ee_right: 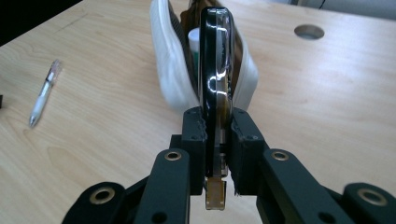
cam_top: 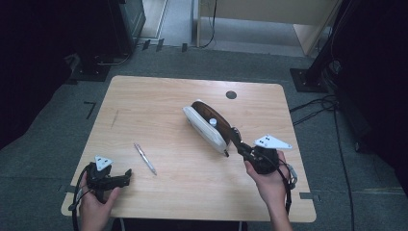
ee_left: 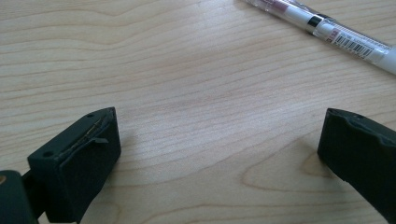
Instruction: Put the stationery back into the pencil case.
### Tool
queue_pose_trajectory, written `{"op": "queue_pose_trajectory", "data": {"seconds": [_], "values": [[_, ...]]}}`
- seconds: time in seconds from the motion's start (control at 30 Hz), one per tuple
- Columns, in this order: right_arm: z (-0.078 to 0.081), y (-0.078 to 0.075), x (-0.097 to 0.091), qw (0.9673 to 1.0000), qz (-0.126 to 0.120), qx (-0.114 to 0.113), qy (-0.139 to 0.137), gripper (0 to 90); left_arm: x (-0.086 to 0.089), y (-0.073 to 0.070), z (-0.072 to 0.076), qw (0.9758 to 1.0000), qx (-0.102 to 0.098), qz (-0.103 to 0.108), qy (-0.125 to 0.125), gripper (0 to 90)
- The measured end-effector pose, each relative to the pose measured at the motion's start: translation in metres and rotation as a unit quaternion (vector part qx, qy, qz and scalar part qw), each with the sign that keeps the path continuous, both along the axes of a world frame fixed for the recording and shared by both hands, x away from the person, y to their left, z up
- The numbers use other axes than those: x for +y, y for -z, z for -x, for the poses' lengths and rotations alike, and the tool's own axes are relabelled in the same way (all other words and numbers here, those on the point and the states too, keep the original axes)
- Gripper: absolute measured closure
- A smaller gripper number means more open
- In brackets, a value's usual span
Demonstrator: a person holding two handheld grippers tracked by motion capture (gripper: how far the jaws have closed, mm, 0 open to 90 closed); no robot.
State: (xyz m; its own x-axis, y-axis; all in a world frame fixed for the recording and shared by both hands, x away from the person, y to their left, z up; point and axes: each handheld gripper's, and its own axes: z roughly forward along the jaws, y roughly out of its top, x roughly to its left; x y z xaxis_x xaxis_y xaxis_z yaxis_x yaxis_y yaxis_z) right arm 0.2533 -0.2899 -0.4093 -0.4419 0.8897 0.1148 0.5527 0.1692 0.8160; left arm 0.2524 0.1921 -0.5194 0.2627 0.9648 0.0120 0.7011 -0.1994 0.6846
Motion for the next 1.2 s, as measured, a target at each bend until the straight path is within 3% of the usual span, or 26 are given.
{"op": "queue_pose_trajectory", "data": {"seconds": [0.2,0.4,0.5,0.67,0.8,0.9,0.93,1.2], "values": [[-0.029,-0.012,0.009,0.9988,0.034,0.014,-0.031,78.7,0.000,0.000,0.000,1.0000,0.000,0.000,0.000,0.0],[-0.054,-0.010,0.015,0.9977,0.023,0.041,-0.049,78.7,0.000,0.000,0.000,1.0000,0.000,-0.001,0.000,0.0],[-0.065,-0.009,0.018,0.9955,0.044,0.059,-0.060,78.6,0.000,0.000,0.000,1.0000,0.000,0.000,0.000,0.0],[-0.073,-0.008,0.018,0.9937,0.058,0.071,-0.064,78.6,0.000,0.000,0.000,1.0000,0.000,0.000,0.000,0.0],[-0.080,-0.009,0.016,0.9924,0.049,0.085,-0.075,78.7,0.000,0.000,0.000,1.0000,0.000,0.000,0.000,0.0],[-0.085,-0.012,0.019,0.9895,0.061,0.096,-0.089,78.7,0.000,0.000,0.000,1.0000,0.000,0.000,0.000,0.0],[-0.088,-0.011,0.022,0.9871,0.069,0.110,-0.094,78.7,0.000,0.000,0.000,1.0000,0.000,0.000,0.000,0.0],[-0.097,-0.012,0.033,0.9833,0.085,0.130,-0.096,78.7,0.000,0.000,0.000,1.0000,0.000,0.000,0.000,0.0]]}}
